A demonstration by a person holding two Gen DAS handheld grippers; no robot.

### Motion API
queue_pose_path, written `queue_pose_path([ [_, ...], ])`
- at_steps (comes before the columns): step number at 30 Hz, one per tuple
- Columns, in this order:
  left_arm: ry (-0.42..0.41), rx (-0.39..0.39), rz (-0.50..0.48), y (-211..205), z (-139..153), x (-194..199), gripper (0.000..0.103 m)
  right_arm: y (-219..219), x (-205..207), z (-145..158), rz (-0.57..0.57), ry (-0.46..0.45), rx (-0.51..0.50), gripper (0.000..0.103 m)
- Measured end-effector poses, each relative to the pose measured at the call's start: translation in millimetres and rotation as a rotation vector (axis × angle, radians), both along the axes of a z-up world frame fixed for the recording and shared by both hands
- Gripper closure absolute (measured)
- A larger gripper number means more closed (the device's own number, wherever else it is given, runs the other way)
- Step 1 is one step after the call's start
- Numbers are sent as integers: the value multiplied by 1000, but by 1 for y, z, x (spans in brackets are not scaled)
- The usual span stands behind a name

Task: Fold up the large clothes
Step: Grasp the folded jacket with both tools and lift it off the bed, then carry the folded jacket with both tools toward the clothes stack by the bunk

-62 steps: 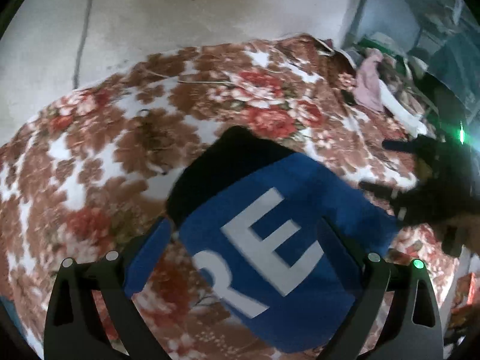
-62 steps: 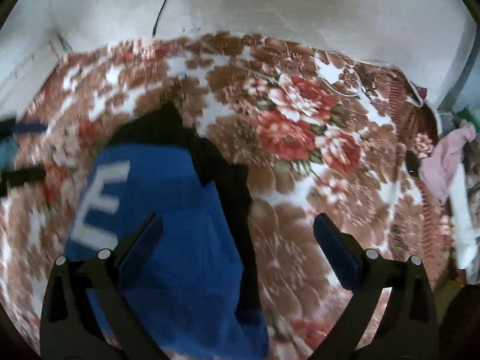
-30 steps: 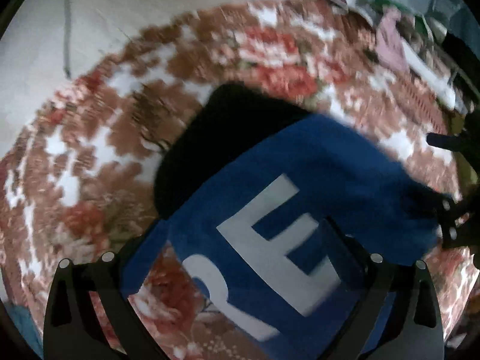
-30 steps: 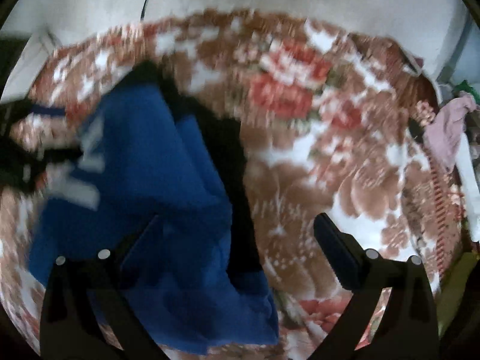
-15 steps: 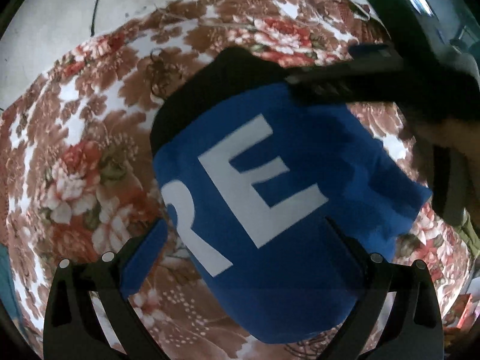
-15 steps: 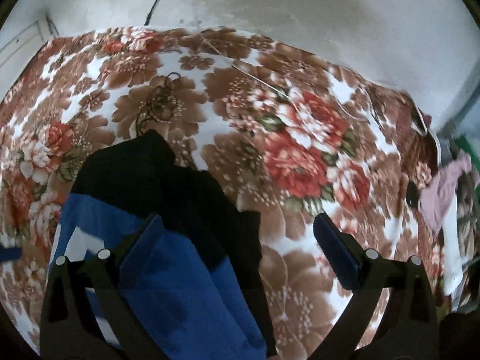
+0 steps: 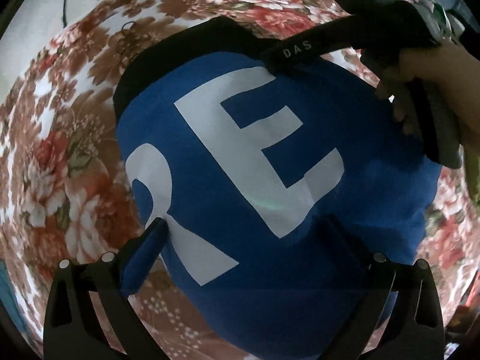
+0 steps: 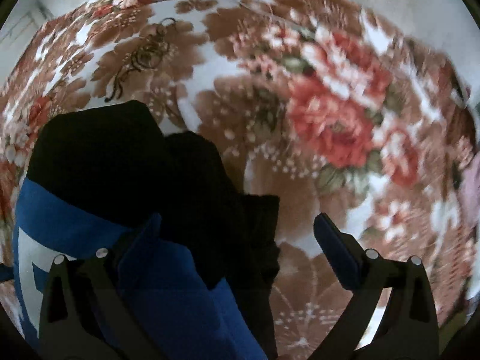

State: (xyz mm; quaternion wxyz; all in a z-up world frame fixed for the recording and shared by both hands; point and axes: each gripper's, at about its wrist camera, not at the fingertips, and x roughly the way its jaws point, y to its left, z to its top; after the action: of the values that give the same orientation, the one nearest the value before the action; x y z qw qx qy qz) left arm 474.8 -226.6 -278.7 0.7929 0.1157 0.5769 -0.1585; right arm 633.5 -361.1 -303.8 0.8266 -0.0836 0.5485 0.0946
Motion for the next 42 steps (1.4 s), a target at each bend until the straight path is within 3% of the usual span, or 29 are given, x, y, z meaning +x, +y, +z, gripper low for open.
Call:
queue_pose_path([
  [7,-8,-4,21,0,-10,3,4,-8,-6,-3,-55,-12,82,5],
  [12,0,-58,86,13,18,-1,5,-21,-36,58,-77,-108,92,5],
  [16,-73,-24,115,20,56,-20,5,-39,-90,104,-122,-180,54,5],
  [19,-104,-72,151,27,84,-41,5,-55,-137,125,-143,-188,38,5],
  [21,-109,-143,182,36,97,-52,5,-69,-164,124,-138,-134,84,5],
  [24,-37,-319,247,60,91,-62,5,-91,-179,106,-118,-38,183,4],
  [25,16,-399,267,71,79,-61,5,-96,-180,96,-117,2,212,4],
  [30,192,-554,318,97,14,-57,5,-120,-155,38,-176,297,454,4],
  [35,268,-777,372,114,-18,-40,5,-106,-130,15,-141,399,557,4],
  [39,304,-778,399,114,-35,-19,5,-93,-114,1,-123,445,593,4],
  [42,357,-783,368,109,-47,-5,5,-82,-108,-13,-102,489,619,4],
])
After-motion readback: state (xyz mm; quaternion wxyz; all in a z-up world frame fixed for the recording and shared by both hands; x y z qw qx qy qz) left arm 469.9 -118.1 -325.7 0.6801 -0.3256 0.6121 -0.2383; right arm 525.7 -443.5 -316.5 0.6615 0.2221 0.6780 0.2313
